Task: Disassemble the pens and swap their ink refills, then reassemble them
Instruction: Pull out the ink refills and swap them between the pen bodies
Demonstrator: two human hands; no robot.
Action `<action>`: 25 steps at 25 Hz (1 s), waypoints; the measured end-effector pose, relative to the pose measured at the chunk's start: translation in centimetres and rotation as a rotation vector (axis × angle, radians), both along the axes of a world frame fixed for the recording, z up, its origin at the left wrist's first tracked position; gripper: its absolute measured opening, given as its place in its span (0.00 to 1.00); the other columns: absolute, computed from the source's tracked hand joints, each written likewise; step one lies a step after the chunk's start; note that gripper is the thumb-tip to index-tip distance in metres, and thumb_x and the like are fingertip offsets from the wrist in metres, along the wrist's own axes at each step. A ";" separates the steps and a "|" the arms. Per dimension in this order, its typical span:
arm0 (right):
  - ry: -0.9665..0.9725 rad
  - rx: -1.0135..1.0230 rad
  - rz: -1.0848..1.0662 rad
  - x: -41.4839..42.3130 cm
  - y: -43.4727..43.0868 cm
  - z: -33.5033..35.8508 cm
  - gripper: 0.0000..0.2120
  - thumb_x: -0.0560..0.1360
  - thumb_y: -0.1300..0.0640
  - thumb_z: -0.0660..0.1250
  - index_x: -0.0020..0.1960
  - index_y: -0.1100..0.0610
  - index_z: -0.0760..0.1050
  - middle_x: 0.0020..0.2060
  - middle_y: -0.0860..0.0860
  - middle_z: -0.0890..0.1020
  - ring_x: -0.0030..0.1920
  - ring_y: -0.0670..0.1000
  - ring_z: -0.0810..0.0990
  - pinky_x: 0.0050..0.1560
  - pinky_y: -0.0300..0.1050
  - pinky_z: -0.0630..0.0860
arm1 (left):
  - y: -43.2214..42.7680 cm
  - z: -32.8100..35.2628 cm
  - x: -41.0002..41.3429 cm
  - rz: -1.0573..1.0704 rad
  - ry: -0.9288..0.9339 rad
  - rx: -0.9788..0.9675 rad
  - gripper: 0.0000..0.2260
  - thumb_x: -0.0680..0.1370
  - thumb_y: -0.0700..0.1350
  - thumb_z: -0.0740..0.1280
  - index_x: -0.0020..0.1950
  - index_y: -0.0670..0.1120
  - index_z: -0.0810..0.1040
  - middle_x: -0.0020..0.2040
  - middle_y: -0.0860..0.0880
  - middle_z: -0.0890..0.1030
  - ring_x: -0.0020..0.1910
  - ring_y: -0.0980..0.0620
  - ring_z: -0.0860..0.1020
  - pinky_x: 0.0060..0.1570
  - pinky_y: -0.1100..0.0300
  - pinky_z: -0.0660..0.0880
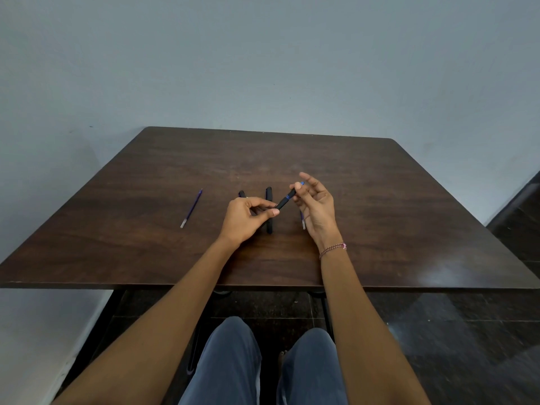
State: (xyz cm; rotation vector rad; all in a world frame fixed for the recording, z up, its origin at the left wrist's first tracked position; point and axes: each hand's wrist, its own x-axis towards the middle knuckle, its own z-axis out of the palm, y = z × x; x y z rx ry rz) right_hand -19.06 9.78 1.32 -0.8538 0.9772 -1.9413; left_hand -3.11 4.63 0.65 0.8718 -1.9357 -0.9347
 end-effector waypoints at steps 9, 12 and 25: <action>0.022 0.034 0.017 0.3 -0.1 -0.1 0.07 0.78 0.60 0.63 0.50 0.57 0.80 0.41 0.51 0.82 0.46 0.46 0.81 0.48 0.37 0.78 | -0.3 0.0 0.2 -0.087 0.034 0.167 0.06 0.70 0.44 0.76 0.45 0.53 0.83 0.41 0.45 0.85 0.45 0.45 0.83 0.52 0.53 0.79; 0.013 0.024 0.100 0.2 0.0 -0.1 0.11 0.80 0.61 0.58 0.53 0.59 0.80 0.44 0.53 0.84 0.49 0.48 0.82 0.49 0.40 0.79 | -0.3 0.0 0.3 -0.092 0.059 0.184 0.06 0.70 0.44 0.75 0.43 0.54 0.83 0.39 0.51 0.85 0.43 0.52 0.83 0.49 0.61 0.78; 0.131 0.068 0.027 0.5 -0.2 -0.4 0.08 0.74 0.64 0.69 0.48 0.53 0.83 0.42 0.46 0.86 0.42 0.42 0.81 0.45 0.35 0.78 | -0.2 0.0 0.4 -0.132 0.113 0.217 0.06 0.71 0.42 0.75 0.45 0.51 0.83 0.37 0.51 0.85 0.40 0.53 0.84 0.44 0.66 0.78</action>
